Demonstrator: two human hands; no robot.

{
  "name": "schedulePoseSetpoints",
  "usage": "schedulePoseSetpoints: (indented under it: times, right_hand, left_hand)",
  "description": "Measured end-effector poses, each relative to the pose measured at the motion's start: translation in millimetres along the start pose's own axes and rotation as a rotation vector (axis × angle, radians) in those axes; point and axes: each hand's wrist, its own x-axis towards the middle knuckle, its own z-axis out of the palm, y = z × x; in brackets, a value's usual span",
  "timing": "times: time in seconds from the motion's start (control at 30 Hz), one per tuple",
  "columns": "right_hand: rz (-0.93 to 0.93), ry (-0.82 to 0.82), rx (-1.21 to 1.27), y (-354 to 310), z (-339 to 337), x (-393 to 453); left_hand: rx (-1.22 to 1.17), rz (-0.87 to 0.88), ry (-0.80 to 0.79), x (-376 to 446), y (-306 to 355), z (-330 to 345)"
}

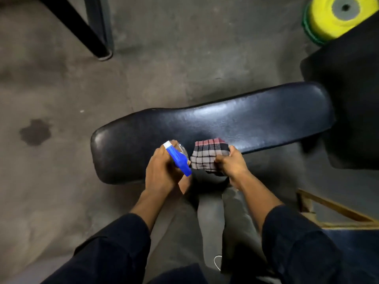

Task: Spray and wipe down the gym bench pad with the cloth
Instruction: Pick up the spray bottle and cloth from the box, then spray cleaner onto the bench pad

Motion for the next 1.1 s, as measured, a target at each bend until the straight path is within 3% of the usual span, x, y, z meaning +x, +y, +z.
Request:
schedulePoseSetpoints:
  times: [0.33, 0.63, 0.73, 0.87, 0.97, 1.1]
  right_hand:
    - [-0.061, -0.272, -0.364, -42, 62, 102]
    - [-0.382, -0.023, -0.887, -58, 28, 108]
    - [-0.380, -0.072, -0.695, -60, 5, 93]
    - [-0.361, -0.234, -0.482, -57, -30, 54]
    - [-0.396, -0.269, -0.302, -55, -59, 21]
    - [-0.512, -0.331, -0.065, -58, -93, -15]
  left_hand:
    - [-0.179, -0.241, 0.183, 15, -22, 23]
    - [-0.004, -0.112, 0.260, -6, -1, 37]
    - [0.091, -0.043, 0.217, -5, 20, 43]
    - [-0.062, -0.046, 0.094, 0, 49, 53]
    - [-0.113, -0.004, -0.010, 12, 64, 71]
    - [0.160, 0.104, -0.181, 38, 80, 89]
